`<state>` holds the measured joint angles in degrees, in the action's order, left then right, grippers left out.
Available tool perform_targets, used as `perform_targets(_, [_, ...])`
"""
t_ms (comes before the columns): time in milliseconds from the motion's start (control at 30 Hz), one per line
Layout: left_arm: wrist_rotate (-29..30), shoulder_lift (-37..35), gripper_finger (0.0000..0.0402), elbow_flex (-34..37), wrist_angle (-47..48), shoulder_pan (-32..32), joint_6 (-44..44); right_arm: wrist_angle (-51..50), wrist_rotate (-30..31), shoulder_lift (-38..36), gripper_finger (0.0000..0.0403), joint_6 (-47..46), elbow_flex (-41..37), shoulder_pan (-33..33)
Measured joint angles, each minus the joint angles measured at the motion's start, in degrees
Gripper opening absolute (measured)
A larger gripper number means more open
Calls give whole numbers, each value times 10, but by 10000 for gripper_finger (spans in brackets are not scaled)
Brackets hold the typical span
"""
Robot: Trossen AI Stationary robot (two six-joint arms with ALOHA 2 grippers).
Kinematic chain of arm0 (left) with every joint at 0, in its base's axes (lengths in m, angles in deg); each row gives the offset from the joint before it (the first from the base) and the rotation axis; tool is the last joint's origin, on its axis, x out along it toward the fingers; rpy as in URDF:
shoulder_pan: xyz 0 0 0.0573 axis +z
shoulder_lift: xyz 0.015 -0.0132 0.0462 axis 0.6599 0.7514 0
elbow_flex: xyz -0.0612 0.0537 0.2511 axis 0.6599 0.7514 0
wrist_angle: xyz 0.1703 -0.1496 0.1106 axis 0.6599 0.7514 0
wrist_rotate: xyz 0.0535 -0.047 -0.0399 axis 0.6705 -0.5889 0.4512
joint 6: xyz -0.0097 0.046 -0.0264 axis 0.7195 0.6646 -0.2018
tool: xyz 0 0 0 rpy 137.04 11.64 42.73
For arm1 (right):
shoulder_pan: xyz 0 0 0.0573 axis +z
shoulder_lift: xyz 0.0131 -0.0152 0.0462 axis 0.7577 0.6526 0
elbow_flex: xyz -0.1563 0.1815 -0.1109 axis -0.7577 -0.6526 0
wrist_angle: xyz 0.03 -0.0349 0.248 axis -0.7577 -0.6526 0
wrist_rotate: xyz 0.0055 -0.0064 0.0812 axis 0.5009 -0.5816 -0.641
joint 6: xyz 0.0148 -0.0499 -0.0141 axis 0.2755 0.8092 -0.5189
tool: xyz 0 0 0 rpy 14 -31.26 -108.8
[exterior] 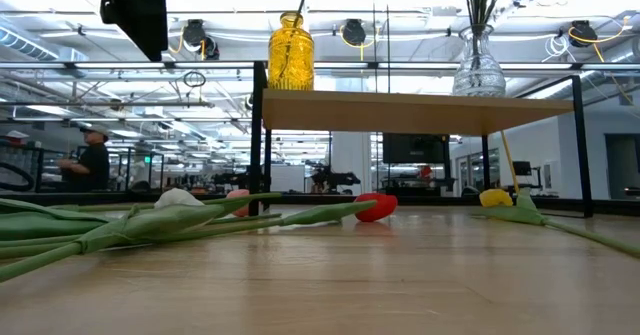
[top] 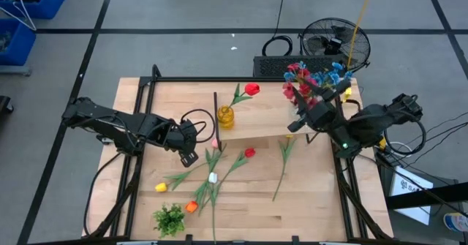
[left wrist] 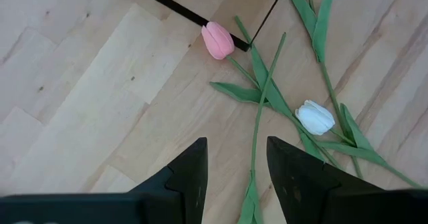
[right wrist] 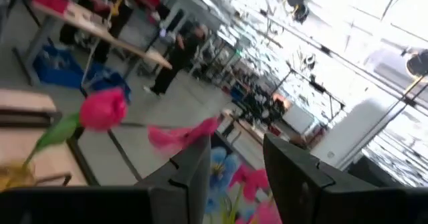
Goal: Pick and place flowers into a vace then onto a shelf
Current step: Put the red flowers into the transparent vase, then put the right yellow flower into the transparent vase
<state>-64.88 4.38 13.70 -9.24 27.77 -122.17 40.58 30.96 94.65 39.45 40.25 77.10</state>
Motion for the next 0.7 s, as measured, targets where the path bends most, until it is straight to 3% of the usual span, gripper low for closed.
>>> perform_targets(233, [0,0,156,0,0,0,-9,177,-87,-1,130,137,0,0])
perform_targets(400, [-6,0,156,0,0,0,-23,184,-145,-2,130,150,0,11])
perform_targets(500, [-23,0,156,0,0,0,-27,175,-239,-2,130,147,0,35])
perform_targets(600, [-33,0,156,0,0,0,-42,141,-351,-2,130,85,0,64])
perform_targets(700, [-49,0,156,0,0,-1,-90,66,-419,-2,130,-59,0,83])
